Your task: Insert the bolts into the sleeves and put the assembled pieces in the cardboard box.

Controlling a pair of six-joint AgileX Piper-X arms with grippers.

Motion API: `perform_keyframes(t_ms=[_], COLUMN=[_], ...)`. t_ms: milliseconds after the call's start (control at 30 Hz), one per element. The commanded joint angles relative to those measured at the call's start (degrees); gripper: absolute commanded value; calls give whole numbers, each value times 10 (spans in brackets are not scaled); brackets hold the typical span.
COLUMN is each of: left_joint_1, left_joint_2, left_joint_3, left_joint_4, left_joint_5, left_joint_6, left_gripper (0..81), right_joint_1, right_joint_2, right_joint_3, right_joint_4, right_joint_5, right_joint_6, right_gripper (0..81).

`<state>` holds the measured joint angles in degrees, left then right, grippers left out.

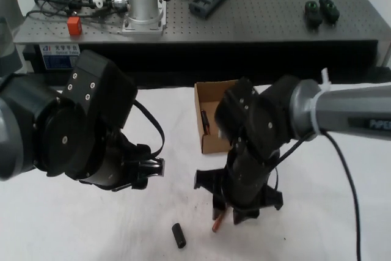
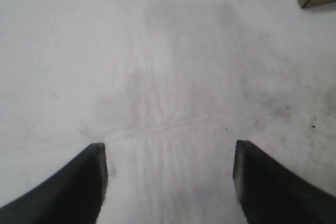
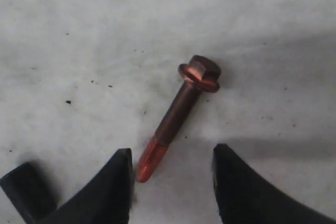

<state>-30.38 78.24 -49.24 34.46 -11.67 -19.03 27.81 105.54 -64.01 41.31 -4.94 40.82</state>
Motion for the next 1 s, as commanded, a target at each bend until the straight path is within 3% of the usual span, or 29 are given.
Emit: perform_keyframes(t_ms=[0, 200, 500, 667, 800, 967], left_joint_1=[1, 1, 1, 1, 0, -3], left_joint_2=[-6, -6, -6, -6, -6, 11], left_joint_3=[3, 26, 75, 81, 81, 77], left_joint_4=[2, 4, 1, -14, -61, -90], left_joint_5=[-9, -5, 57, 114, 222, 239], left_joint_6=[2, 2, 2, 2, -5, -57], left_gripper=[494, 494, 494, 494, 494, 494], right_joint_1=[3, -4, -31, -40, -47, -57], right_joint_2=[6, 13, 39, 50, 44, -4], right_joint_3=[-2, -2, -2, -2, -2, -2], right_joint_4=[-20, -41, -61, -81, -106, -101], right_joint_5=[-6, 5, 13, 18, 36, 45], right_joint_6=[19, 32, 29, -18, -52, -122], right_gripper=[349, 292, 6, 1, 44, 44])
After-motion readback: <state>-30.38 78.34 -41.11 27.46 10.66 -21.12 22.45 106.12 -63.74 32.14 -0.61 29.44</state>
